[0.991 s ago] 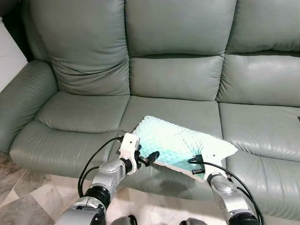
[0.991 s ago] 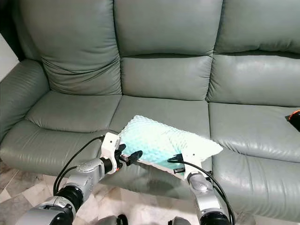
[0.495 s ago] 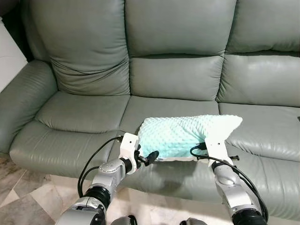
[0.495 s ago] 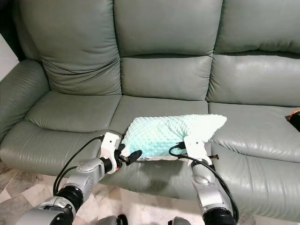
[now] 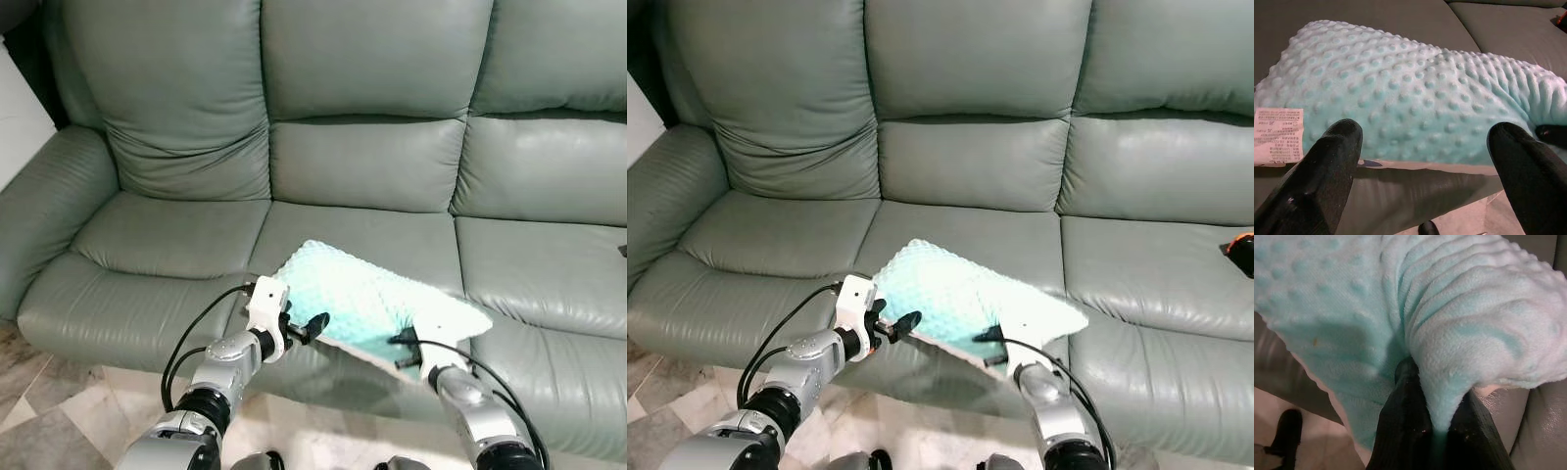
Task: Move the pillow to the sofa
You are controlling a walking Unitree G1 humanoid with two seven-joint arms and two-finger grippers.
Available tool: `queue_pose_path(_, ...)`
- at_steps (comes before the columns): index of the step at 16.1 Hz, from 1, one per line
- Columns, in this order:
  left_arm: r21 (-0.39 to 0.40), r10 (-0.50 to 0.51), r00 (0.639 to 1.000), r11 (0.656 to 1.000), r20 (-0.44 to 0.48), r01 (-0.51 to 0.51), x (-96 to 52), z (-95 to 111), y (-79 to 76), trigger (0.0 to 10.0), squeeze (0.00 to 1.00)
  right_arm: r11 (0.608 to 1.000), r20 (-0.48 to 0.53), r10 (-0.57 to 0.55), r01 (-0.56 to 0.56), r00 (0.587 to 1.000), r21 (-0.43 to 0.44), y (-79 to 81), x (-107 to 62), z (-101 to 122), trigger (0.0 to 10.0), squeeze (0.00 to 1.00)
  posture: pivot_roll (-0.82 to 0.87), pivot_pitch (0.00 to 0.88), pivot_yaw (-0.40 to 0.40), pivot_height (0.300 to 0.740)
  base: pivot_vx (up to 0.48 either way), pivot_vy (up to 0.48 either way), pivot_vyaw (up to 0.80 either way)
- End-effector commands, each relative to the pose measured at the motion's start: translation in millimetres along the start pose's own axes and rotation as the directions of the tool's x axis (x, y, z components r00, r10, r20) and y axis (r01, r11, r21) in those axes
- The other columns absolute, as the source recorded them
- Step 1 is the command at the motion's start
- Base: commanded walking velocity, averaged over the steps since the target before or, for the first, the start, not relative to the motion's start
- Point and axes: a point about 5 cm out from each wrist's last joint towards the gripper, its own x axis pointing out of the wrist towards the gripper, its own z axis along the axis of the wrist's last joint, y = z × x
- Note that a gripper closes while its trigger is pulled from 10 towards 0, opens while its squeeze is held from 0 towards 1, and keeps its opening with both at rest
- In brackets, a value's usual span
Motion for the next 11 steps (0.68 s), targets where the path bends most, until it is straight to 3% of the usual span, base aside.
queue_pose_path(1, -0.01, 0.022, 1.0, 1.0, -0.011, -0.022, -2.4, -1, 5.4, 10.0, 0.0, 1.0, 0.008, 0.001, -0.001, 1.0, -0.013, -3.0, 2.4, 7, 10.0, 1.0, -0.13, 0.072, 0.089, 0.74, 0.0, 0.0, 0.0)
queue_pose_path(6, -0.017, 0.06, 0.998, 0.998, 0.034, -0.06, -3.0, 9, 11.5, 10.0, 0.0, 0.999, 0.055, -0.002, 0.004, 0.999, -0.034, -12.8, 4.6, 26, 10.0, 1.0, -0.14, 0.038, 0.081, 0.74, 0.0, 0.0, 0.0)
queue_pose_path(8, -0.018, 0.065, 0.997, 0.998, 0.044, -0.065, -2.6, 12, 12.0, 10.0, 0.0, 1.0, 0.149, -0.003, 0.007, 0.989, -0.029, -13.4, 4.4, 43, 10.0, 1.0, -0.15, 0.029, 0.081, 0.74, 0.0, 0.0, 0.0)
queue_pose_path(9, -0.014, 0.07, 0.996, 0.997, 0.049, -0.07, -2.2, 13, 12.2, 10.0, 0.0, 0.998, 0.31, -0.024, 0.043, 0.95, -0.055, -13.4, -0.7, 63, 3.0, 1.0, -0.15, 0.025, 0.08, 0.74, 0.0, 0.0, 0.0)
queue_pose_path(10, -0.011, 0.077, 0.995, 0.997, 0.059, -0.077, -2.0, 15, 12.7, 10.0, 0.0, 0.981, 0.442, -0.064, 0.137, 0.894, -0.134, -16.4, -7.8, 80, 0.0, 0.93, -0.15, 0.019, 0.08, 0.74, 0.0, 0.0, 0.0)
queue_pose_path(11, -0.01, 0.082, 0.995, 0.997, 0.065, -0.082, -1.8, 17, 13.4, 10.0, 0.0, 0.965, 0.492, -0.099, 0.204, 0.865, -0.164, -19.4, -11.1, 87, 0.0, 0.0, -0.15, 0.014, 0.08, 0.74, 0.0, 0.0, 0.0)
